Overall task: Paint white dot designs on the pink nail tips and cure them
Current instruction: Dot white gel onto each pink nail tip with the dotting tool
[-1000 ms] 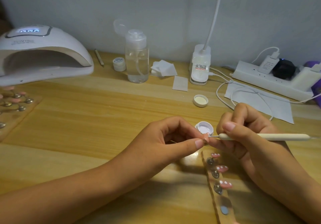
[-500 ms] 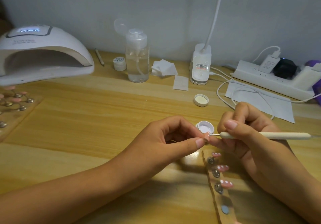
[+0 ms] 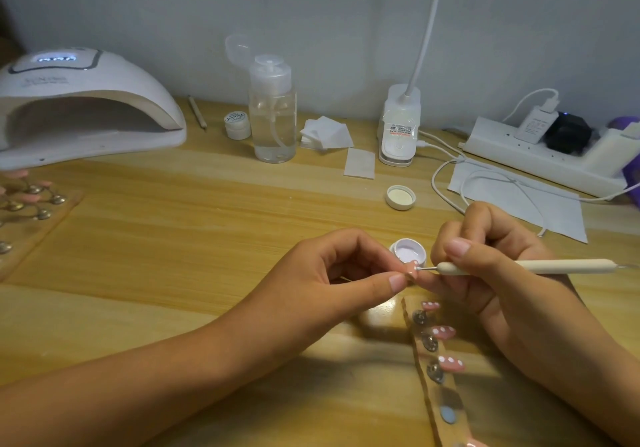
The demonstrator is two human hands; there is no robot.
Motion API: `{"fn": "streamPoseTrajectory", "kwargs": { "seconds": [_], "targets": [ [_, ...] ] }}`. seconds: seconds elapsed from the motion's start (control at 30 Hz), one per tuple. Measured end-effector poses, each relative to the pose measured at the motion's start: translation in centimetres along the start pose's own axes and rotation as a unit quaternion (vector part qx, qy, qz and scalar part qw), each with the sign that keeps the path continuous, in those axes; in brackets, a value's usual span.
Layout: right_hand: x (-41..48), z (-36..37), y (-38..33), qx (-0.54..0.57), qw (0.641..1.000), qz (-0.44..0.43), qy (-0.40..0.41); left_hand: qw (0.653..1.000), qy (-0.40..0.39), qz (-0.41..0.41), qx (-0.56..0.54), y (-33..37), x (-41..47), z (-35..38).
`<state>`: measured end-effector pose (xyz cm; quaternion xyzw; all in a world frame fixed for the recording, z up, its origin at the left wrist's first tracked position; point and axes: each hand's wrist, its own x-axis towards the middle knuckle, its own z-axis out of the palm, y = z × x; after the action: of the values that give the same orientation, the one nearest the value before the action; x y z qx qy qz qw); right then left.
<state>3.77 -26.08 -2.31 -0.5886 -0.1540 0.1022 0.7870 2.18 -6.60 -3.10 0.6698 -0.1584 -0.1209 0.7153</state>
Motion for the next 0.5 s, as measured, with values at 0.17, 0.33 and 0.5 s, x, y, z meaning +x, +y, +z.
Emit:
{"fn": "streamPoseTrajectory", "kwargs": {
  "seconds": [0.17, 0.33, 0.5],
  "targets": [
    [0.02, -0.11, 0.05, -0.005, 1.0, -0.001, 0.001, 1.0, 0.0, 0.0, 0.001, 0.02, -0.01, -0.01],
    [-0.01, -0.1, 0.08, -0.002, 1.0, -0.005, 0.002, 1.0, 0.001, 0.003, 0.0, 0.01, 0.0, 0.06],
    [-0.01, -0.01, 0.06, 0.005, 1.0, 0.0, 0.007, 1.0, -0.002, 0.003, -0.005, 0.09, -0.03, 0.04]
  ]
}}
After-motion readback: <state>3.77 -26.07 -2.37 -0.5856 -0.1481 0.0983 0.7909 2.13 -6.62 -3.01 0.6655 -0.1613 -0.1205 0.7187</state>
